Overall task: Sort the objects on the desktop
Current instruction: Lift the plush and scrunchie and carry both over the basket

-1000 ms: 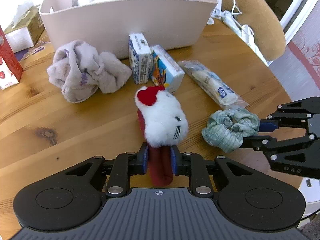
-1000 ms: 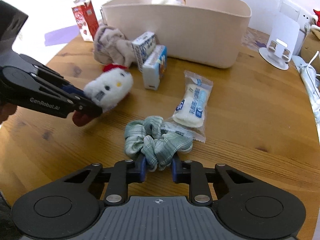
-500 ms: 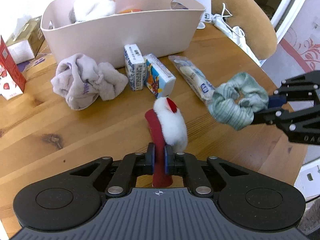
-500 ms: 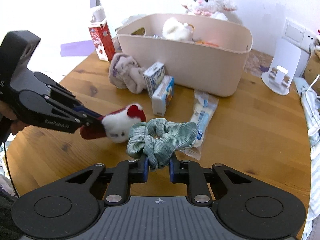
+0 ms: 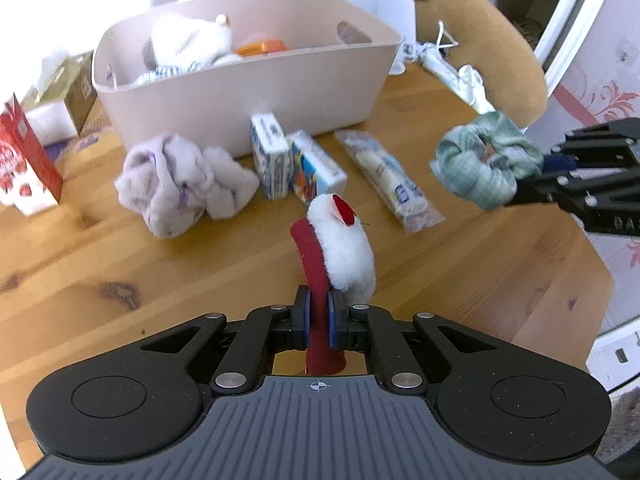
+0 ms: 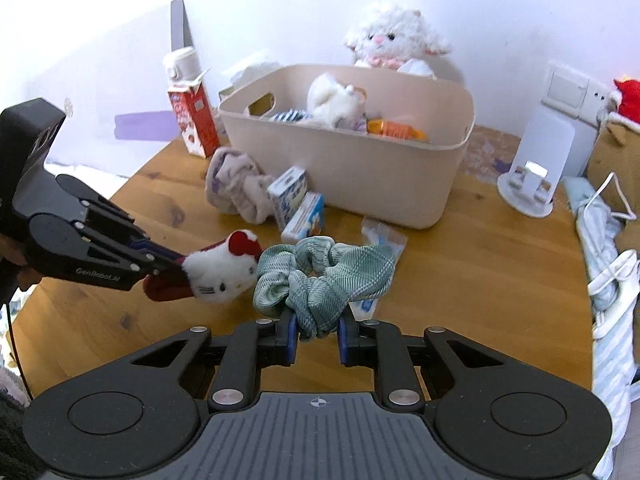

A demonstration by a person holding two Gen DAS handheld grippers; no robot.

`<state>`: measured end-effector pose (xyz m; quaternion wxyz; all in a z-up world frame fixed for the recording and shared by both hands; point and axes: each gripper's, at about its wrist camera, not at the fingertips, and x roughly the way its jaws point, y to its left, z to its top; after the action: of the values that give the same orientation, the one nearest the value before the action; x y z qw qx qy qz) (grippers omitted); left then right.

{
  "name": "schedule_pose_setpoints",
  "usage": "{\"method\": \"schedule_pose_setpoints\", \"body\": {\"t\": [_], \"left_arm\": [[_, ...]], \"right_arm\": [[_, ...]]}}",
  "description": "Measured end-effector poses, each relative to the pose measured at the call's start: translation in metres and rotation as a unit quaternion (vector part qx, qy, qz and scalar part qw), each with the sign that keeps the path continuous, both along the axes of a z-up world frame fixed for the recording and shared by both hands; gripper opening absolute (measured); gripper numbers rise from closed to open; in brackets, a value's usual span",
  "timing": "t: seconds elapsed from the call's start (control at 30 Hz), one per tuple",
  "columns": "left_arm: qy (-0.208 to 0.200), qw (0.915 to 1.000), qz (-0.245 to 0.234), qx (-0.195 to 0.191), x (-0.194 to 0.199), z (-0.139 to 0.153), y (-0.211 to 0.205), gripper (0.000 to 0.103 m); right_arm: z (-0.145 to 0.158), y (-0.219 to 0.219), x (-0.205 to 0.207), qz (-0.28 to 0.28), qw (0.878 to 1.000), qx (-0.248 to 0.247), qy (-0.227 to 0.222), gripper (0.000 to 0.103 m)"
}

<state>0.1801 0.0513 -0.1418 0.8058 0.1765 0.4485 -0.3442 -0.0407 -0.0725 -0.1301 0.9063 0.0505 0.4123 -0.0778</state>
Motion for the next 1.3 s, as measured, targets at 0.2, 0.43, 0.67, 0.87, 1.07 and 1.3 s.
{"method": "schedule_pose_setpoints", "body": {"t": [0.2,0.43,0.67,0.87,1.07,1.3], "left_arm": [[-0.019,0.9995,-0.017,-0.019,0.003,0.025,-0.004,0.008],[-0.061,0.9969,-0.013,-0.049,0.014,0.061,-0.010,0.008],[-0.106,0.9924,-0.007,-0.061,0.035,0.093,-0.014,0.008],[-0.133,0.9889,0.007,-0.067,0.054,0.109,-0.013,0.007],[-0.153,0.9859,0.008,-0.067,0.074,0.118,-0.020,0.008],[-0.176,0.9830,0.013,-0.050,0.099,0.117,-0.034,0.008]], "right_arm": [[0.024,-0.015,0.002,-0.008,1.000,-0.010,-0.029,0.018],[0.049,-0.030,0.010,-0.013,0.997,-0.026,-0.065,0.018],[0.068,-0.049,0.024,-0.027,0.994,-0.047,-0.098,0.018],[0.082,-0.066,0.040,-0.030,0.990,-0.067,-0.117,0.018],[0.093,-0.077,0.061,-0.023,0.988,-0.081,-0.129,0.018],[0.093,-0.094,0.093,-0.027,0.988,-0.079,-0.133,0.018]]}}
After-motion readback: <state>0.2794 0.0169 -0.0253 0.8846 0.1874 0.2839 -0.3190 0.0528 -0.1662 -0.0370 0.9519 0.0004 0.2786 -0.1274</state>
